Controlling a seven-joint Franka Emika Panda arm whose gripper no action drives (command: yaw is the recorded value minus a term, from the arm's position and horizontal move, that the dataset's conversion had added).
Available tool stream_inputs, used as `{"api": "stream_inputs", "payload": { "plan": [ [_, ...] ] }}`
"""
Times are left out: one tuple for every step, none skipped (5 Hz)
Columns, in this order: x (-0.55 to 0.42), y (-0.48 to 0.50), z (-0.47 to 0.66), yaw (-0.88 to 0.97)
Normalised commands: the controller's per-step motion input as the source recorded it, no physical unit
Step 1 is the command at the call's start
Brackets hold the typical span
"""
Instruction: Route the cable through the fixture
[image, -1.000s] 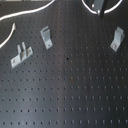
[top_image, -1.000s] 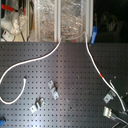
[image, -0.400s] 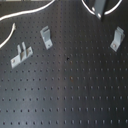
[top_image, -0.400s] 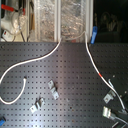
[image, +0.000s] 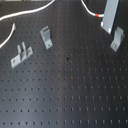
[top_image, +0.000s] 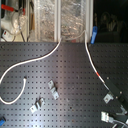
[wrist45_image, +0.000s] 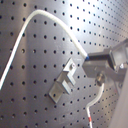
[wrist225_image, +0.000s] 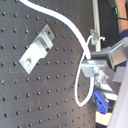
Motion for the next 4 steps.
{"api": "stream_inputs", "payload": {
  "plan": [
    [-0.247,-0.234,0.33,-0.22],
    [-0.288,-0.287,0.32,-0.27],
    [-0.175,-0.2,0.15,-0.12],
    [-0.065,-0.08,0.08,-0.04]
  ]
}}
